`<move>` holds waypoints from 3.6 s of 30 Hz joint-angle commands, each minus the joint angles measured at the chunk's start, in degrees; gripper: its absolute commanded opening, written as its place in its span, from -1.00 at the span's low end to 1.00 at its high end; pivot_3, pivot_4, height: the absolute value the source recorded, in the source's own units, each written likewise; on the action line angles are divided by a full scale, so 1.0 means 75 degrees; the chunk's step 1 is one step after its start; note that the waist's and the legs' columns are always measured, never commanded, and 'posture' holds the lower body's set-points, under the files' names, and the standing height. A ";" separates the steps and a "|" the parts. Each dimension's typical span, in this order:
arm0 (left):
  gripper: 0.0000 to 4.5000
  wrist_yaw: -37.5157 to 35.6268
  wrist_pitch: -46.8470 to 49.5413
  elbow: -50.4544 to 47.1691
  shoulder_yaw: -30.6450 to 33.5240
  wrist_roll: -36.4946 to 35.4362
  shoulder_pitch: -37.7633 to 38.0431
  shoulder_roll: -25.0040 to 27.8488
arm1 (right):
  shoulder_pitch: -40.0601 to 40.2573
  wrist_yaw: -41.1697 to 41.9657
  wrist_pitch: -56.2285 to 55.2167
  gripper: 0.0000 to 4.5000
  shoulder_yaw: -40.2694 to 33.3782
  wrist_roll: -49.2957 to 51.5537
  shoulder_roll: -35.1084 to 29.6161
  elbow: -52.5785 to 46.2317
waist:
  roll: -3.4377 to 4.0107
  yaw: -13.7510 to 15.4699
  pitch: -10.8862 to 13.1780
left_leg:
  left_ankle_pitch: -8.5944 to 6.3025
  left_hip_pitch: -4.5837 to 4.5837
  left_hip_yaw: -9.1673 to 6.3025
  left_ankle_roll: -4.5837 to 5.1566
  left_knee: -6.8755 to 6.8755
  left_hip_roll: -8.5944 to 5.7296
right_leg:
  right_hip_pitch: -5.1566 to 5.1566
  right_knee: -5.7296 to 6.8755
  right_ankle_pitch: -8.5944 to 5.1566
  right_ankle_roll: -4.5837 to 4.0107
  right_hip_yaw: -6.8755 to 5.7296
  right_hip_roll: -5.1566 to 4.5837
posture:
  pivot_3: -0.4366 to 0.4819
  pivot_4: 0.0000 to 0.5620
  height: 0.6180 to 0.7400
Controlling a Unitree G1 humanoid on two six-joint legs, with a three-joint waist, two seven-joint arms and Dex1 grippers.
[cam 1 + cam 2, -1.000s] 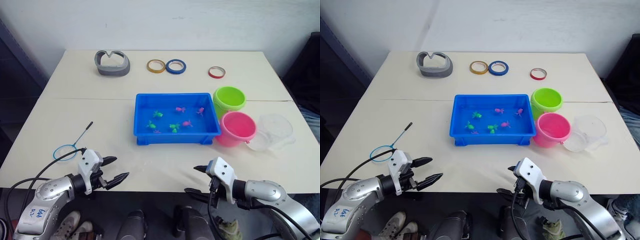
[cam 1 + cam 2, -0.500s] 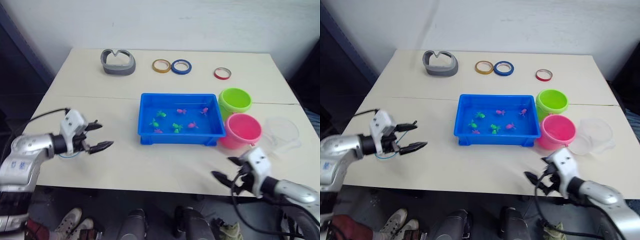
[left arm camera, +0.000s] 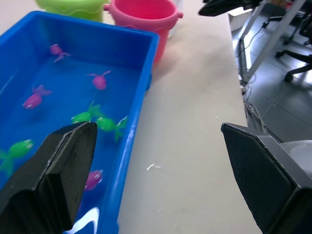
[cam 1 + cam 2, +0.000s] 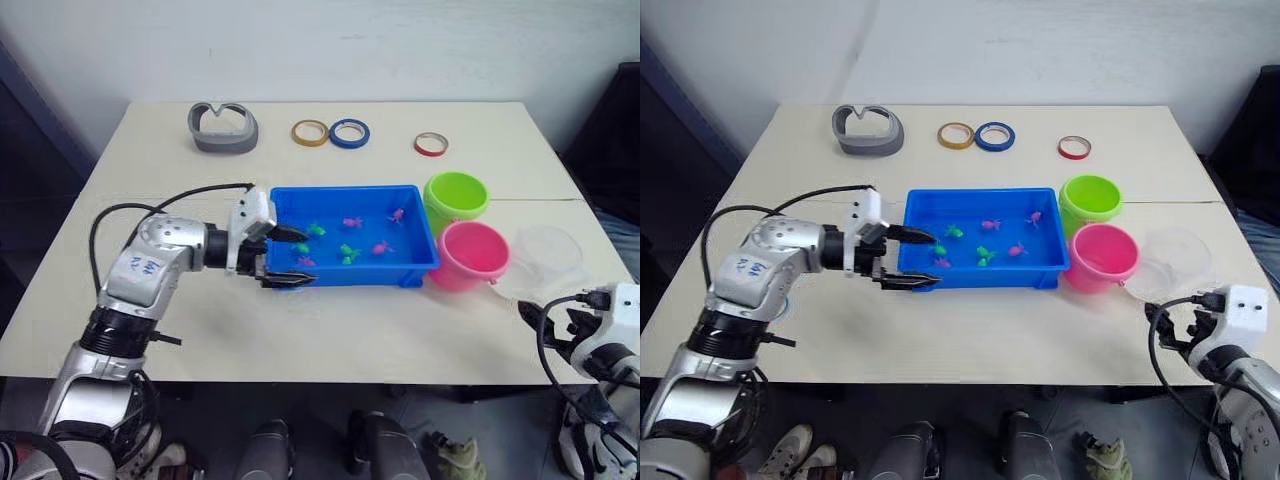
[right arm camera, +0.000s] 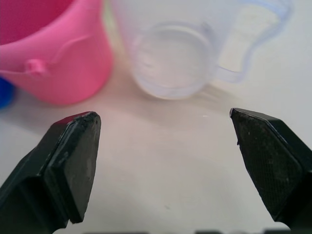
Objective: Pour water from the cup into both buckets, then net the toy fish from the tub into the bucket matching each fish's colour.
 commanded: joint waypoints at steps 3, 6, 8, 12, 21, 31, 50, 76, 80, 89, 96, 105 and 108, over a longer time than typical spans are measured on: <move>0.99 -0.0098 -0.0356 0.0082 -0.0143 0.0167 -0.0197 -0.0360 | -0.0738 -0.0691 -0.0405 1.00 -0.0343 -0.0395 -0.0063 0.0857 | 0.0000 0.0001 0.0000 | 0.0009 0.0002 0.0002 0.0002 0.0003 -0.0004 | -0.0001 0.0007 0.0001 0.0002 0.0007 -0.0001 | -0.05 -0.47 0.56; 0.99 -0.0110 -0.0465 0.0182 -0.0126 0.0244 -0.0237 -0.0455 | -0.1176 -0.0896 -0.0742 1.00 -0.0257 -0.0662 -0.0175 0.1397 | 0.0001 -0.0004 0.0000 | 0.0011 0.0002 0.0004 0.0002 0.0002 -0.0004 | -0.0006 0.0013 0.0001 0.0002 0.0011 0.0001 | -0.05 -0.47 0.56; 0.99 -0.0141 -0.0518 0.0240 -0.0098 0.0271 -0.0256 -0.0448 | -0.1347 -0.1035 -0.0921 1.00 -0.0213 -0.0858 -0.0236 0.1634 | 0.0000 -0.0001 0.0000 | 0.0013 -0.0003 0.0009 0.0002 0.0002 -0.0006 | -0.0015 0.0018 0.0001 0.0002 0.0016 0.0000 | -0.05 -0.47 0.56; 0.99 -0.0151 -0.0563 0.0273 -0.0008 0.0303 -0.0222 -0.0365 | -0.1582 -0.1243 -0.1257 1.00 -0.0227 -0.1166 -0.0290 0.2065 | 0.0001 0.0004 0.0000 | 0.0015 -0.0007 0.0013 0.0003 0.0002 -0.0009 | -0.0017 0.0016 0.0003 0.0005 0.0019 -0.0002 | -0.05 -0.47 0.56; 0.99 -0.0093 -0.0469 0.0102 0.0113 0.0282 -0.0098 -0.0314 | -0.2027 -0.1275 -0.1584 1.00 -0.0200 -0.1256 -0.0326 0.2568 | 0.0001 -0.0026 0.0000 | 0.0016 -0.0002 0.0019 0.0006 0.0002 -0.0009 | -0.0017 0.0022 0.0005 0.0008 0.0029 -0.0001 | -0.05 -0.47 0.56; 0.99 0.0000 -0.0279 -0.0147 0.0141 0.0206 -0.0005 -0.0291 | -0.2763 -0.1571 -0.2074 1.00 -0.0012 -0.1500 -0.0136 0.3425 | 0.0001 -0.0056 0.0000 | 0.0018 -0.0003 0.0024 0.0004 0.0002 -0.0008 | -0.0020 0.0022 0.0006 0.0010 0.0034 -0.0002 | -0.05 -0.47 0.56; 1.00 0.0176 0.0079 -0.0531 0.0354 0.0148 0.0048 -0.0189 | -0.3338 -0.1575 -0.3497 -0.26 0.0274 -0.1549 0.0103 0.4743 | 0.0001 -0.0178 0.0000 | 0.0039 -0.0003 0.0035 -0.0030 0.0000 -0.0009 | -0.0026 0.0027 0.0008 0.0015 0.0046 -0.0002 | -0.05 -0.47 0.56; 1.00 0.0145 -0.0445 0.0475 0.0478 -0.0004 -0.0600 -0.0727 | -0.3154 -0.1362 -0.2276 -0.98 0.0082 -0.0980 -0.1042 0.2695 | 0.0007 -0.0151 0.0004 | 0.0041 -0.0017 0.0055 -0.0019 0.0000 -0.0019 | -0.0045 0.0019 0.0019 0.0034 0.0070 -0.0009 | -0.05 -0.47 0.56; 1.00 -0.0026 -0.0680 0.0898 0.0456 0.0053 -0.0855 -0.0817 | -0.3229 -0.0868 -0.1822 -0.98 0.0591 -0.1179 -0.1744 0.2274 | 0.0006 -0.0178 0.0004 | 0.0043 -0.0025 0.0099 -0.0018 -0.0003 -0.0019 | -0.0085 0.0039 0.0023 0.0040 0.0112 -0.0003 | -0.05 -0.47 0.56; 1.00 -0.0334 -0.0777 0.1198 0.0469 0.0049 -0.1093 -0.0782 | -0.3645 -0.0344 -0.1499 -0.98 0.1880 -0.1879 -0.2600 0.1639 | 0.0004 -0.0167 0.0005 | 0.0044 -0.0022 0.0136 -0.0013 -0.0004 -0.0017 | -0.0095 0.0030 0.0031 0.0055 0.0143 0.0002 | -0.05 -0.47 0.56; 1.00 -0.0325 -0.0863 0.1126 0.0507 0.0105 -0.0996 -0.0737 | -0.3985 0.0062 -0.1613 -0.98 0.3031 -0.2779 -0.3208 0.1492 | 0.0004 -0.0161 0.0005 | 0.0041 -0.0042 0.0146 -0.0005 -0.0001 -0.0018 | -0.0109 0.0010 0.0036 0.0063 0.0146 0.0000 | -0.05 -0.47 0.56; 1.00 -0.0251 -0.0831 0.0978 0.0527 0.0105 -0.0869 -0.0720 | -0.4038 0.0702 -0.2504 -0.98 0.3833 -0.3970 -0.3836 0.1545 | 0.0003 -0.0154 0.0006 | 0.0038 -0.0047 0.0158 0.0002 0.0001 -0.0022 | -0.0112 0.0000 0.0041 0.0072 0.0145 0.0000 | -0.05 -0.47 0.56; 1.00 -0.0233 -0.0829 0.0952 0.0525 0.0102 -0.0847 -0.0736 | -0.4034 0.0886 -0.2738 -0.98 0.3988 -0.4246 -0.3935 0.1531 | 0.0003 -0.0153 0.0006 | 0.0038 -0.0047 0.0159 0.0002 0.0002 -0.0022 | -0.0112 0.0001 0.0042 0.0074 0.0145 0.0000 | -0.05 -0.47 0.56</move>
